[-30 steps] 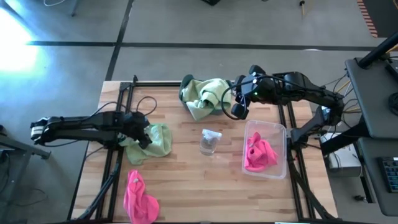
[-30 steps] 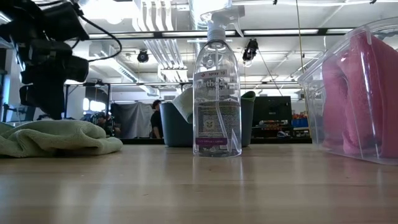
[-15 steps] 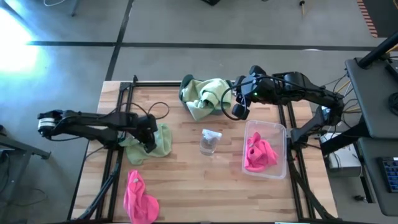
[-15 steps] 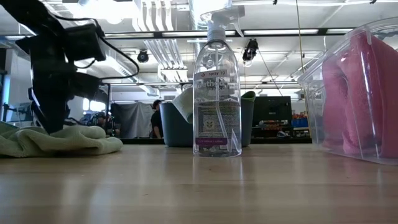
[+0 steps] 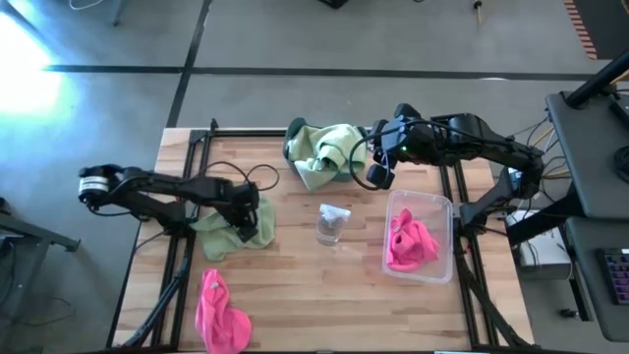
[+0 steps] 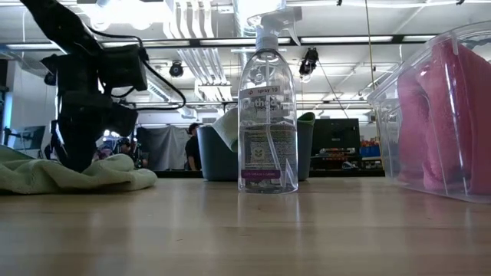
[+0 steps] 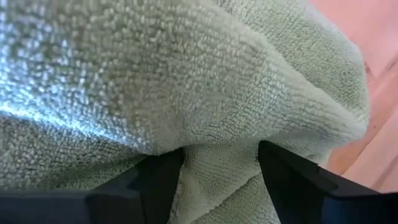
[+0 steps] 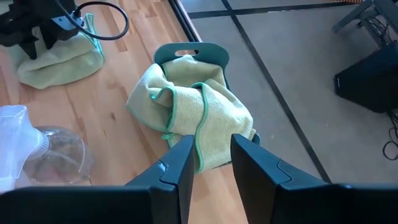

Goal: Sort microfiber towel by color & place in baskets
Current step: Put the green microfiber towel into the blue bin

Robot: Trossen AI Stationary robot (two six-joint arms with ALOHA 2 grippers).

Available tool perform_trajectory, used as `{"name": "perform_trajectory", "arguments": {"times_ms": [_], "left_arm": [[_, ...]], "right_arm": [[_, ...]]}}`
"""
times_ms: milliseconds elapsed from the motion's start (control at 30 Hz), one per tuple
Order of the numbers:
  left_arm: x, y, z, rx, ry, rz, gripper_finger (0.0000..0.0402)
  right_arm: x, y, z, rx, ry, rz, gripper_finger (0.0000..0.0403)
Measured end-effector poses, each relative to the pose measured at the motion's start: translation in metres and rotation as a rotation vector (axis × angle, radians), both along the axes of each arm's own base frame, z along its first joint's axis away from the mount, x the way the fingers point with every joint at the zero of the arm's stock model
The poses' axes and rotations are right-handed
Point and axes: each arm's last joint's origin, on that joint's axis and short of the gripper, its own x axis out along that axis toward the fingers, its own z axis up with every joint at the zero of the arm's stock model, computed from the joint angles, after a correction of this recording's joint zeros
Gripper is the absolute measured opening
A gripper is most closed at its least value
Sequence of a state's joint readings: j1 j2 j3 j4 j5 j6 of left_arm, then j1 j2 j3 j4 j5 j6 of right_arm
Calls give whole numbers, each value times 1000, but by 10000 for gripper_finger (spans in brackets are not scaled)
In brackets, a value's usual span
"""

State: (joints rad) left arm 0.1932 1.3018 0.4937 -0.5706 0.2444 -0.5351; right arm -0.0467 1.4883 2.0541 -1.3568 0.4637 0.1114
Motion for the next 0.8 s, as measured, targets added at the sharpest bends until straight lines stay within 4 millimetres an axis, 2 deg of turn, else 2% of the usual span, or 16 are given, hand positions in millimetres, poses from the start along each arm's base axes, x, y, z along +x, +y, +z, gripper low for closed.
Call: {"name": "perform_trajectory", "arguments": {"times_ms": [133, 267, 567, 800], "left_arm": [[10, 3, 7, 63, -25, 12, 206], [17, 7, 9, 130, -17, 27, 185], [25, 10, 3, 149, 44, 35, 92], [38, 12, 15, 156, -6, 38, 31]], "right_arm": [[0, 0, 0, -2, 2, 3, 99], [0, 0, 0, -3, 2, 4, 103], [0, 0, 0, -6, 6, 8, 94], [0, 0, 0, -11, 10, 13, 98]]}}
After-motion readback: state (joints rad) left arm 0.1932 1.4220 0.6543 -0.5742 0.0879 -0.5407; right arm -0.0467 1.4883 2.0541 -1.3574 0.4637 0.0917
